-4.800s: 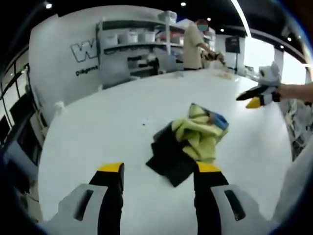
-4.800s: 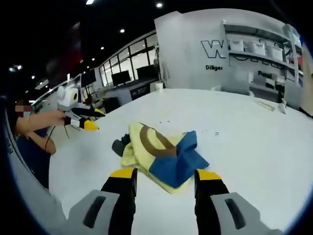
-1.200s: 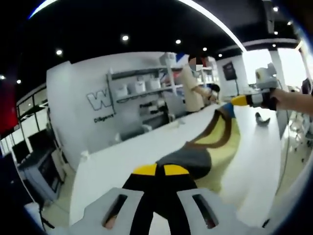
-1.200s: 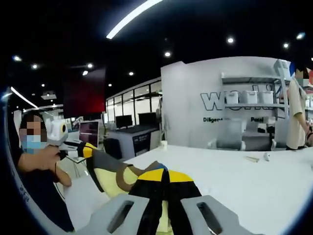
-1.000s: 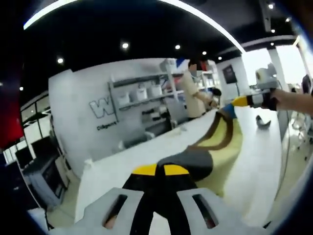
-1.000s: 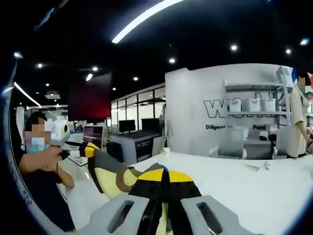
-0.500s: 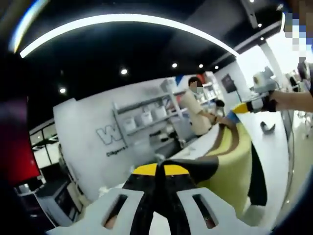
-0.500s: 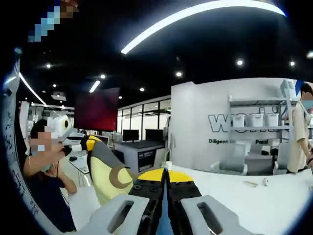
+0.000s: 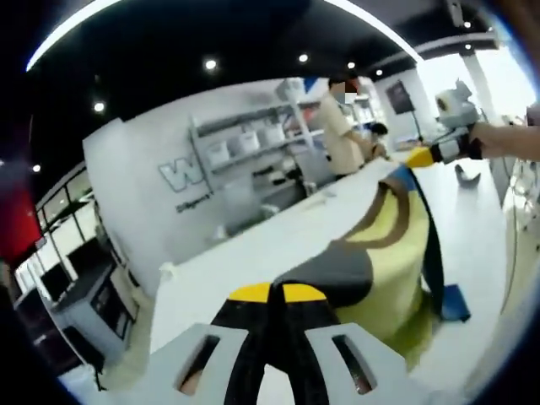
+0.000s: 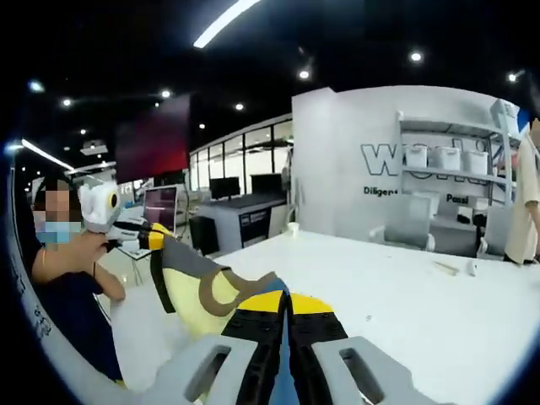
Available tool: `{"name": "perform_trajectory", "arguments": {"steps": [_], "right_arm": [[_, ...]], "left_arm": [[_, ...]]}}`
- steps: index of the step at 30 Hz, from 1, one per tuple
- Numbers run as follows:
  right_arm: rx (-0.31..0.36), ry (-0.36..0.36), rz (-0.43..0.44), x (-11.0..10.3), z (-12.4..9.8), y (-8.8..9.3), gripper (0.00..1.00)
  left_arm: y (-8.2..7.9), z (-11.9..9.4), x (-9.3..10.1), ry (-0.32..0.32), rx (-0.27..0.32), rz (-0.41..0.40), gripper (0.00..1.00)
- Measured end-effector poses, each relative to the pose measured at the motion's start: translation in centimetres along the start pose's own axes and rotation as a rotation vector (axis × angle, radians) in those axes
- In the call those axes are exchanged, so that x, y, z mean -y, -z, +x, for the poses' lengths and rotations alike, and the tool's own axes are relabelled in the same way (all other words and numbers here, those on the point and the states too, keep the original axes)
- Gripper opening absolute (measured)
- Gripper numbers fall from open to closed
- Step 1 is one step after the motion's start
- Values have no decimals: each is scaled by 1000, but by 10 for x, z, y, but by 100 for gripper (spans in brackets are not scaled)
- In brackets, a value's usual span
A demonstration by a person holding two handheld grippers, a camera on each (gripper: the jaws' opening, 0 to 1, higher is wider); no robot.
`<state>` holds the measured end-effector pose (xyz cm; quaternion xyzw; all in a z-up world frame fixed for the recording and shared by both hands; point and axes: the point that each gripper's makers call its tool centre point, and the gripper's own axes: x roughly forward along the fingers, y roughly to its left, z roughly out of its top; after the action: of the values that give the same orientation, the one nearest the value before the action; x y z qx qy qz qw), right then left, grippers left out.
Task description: Fold the garment on the visible template until the final outline fits inside the template.
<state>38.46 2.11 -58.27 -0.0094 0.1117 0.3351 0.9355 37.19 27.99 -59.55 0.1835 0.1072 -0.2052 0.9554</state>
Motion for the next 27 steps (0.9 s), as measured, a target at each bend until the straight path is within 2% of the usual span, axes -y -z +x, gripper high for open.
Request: {"name": "perform_trajectory", "arguments": {"steps": [4, 9, 11, 13, 20, 25, 27], "right_arm": [[-26, 0, 49, 6, 21, 13, 0], [-52, -11, 41, 9, 45, 23, 0], [-79, -4, 46, 16, 56, 32, 0], [-88, 4, 51, 22, 64, 36, 0], [-114, 38, 61, 35, 84, 50, 0], [-144, 60, 71, 50, 112, 69, 0], [-145, 62, 76, 51, 121, 72, 0]], "left_arm": [[19, 19, -8, 8, -38, -30, 0], [36, 38, -16, 21, -59, -35, 0], [54, 51, -23, 29, -100, -59, 0], [63, 62, -29, 26, -113, -62, 0], [77, 89, -36, 33, -145, -96, 0], [103, 118, -37, 60, -216, -112, 0], [104, 125, -38, 56, -219, -91, 0]]}}
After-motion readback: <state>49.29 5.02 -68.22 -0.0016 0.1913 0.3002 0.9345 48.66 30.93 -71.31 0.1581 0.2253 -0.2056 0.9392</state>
